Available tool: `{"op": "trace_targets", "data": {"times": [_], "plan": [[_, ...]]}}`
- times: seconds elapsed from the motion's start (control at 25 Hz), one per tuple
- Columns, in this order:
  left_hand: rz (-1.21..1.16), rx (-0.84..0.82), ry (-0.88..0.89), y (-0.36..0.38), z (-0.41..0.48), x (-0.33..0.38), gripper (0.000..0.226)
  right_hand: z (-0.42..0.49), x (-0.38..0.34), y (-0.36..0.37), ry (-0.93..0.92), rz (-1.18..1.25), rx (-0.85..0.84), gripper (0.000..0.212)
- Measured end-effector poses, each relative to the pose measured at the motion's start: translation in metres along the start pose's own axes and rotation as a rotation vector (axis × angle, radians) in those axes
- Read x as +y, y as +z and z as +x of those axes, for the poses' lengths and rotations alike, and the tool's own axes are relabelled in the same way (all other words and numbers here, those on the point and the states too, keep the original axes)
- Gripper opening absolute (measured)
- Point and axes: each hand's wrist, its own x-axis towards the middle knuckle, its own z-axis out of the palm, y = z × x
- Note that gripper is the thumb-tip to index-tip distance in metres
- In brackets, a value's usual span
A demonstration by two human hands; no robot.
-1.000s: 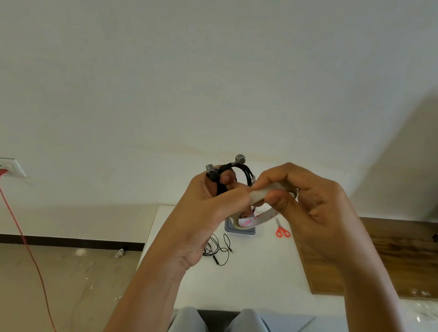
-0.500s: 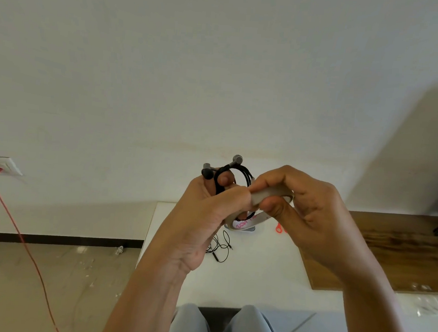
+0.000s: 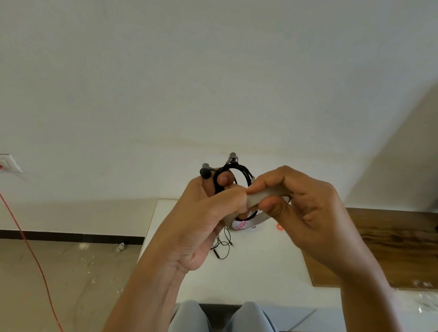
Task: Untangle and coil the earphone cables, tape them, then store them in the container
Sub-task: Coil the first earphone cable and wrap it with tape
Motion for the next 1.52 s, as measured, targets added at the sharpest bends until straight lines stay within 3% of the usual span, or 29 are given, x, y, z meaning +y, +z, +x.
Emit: {"op": "trace_targets", "data": {"times": [0.36,0.56,0.8,1.2,1.44,1.52], "plan": [[0.106,0.079,-0.002,0.0,0.005,-0.007,0.026,0.003,0.007,0.0,-0.012,-0.054,-0.044,0.018],[0.014,0.04,-0.02,-0.003,0.007,-0.007,0.026,0.005,0.01,-0.001,0.037,-0.035,-0.047,0.017],[0.083,0.048,-0.049,-0.003,0.011,-0.01,0.032,0.006,0.01,0.0,0.068,0.042,-0.054,0.025],[0.011,0.01,-0.117,-0.006,0.01,-0.01,0.029,0.007,0.024,0.005,0.028,0.11,-0.067,0.038],[-0.037,-0.009,-0.107,-0.008,0.01,-0.012,0.016,0.007,0.028,0.004,0.004,0.124,-0.052,0.037],[-0.105,-0.011,-0.107,-0.008,0.009,-0.013,0.022,0.009,0.029,0.001,0.004,0.125,-0.038,0.034]]}}
